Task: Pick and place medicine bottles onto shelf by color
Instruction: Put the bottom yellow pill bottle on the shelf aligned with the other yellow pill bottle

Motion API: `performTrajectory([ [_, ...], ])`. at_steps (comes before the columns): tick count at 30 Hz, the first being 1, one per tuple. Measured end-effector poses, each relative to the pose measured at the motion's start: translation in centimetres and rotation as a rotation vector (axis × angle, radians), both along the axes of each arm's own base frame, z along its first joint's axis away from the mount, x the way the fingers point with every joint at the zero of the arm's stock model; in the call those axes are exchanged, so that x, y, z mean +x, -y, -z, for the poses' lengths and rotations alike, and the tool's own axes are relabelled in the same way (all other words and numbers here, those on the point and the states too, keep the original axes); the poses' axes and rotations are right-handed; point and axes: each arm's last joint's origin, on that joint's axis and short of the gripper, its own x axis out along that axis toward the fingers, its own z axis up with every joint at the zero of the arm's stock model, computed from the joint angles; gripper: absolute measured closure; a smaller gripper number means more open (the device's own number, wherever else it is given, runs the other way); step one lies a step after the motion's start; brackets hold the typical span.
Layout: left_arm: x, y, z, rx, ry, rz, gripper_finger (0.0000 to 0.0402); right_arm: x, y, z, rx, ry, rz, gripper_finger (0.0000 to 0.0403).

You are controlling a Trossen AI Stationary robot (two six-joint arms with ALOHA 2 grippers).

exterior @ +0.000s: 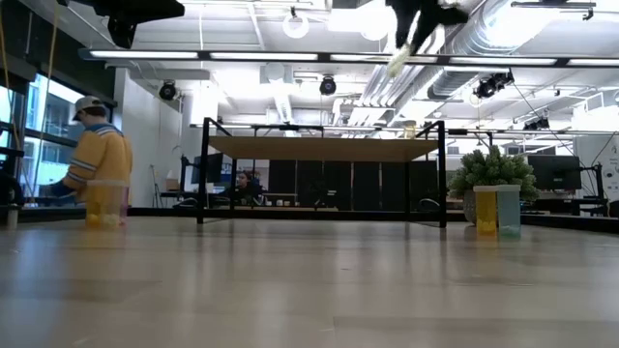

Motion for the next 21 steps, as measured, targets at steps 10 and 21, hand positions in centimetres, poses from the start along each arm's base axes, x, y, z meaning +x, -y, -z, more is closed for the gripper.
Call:
performTrajectory([
  [10,0.0,0.0,0.0,0.001,0.000,-0.001,0.0401,0.3,6.6,3.4,0.112,-0.086,0.083,0.0304],
  [21,0.0,0.0,0.0,0.001,0.000,-0.004,0.0401,-3.3,5.8,1.0,0.009,-0.064,-0.004,0.0304],
])
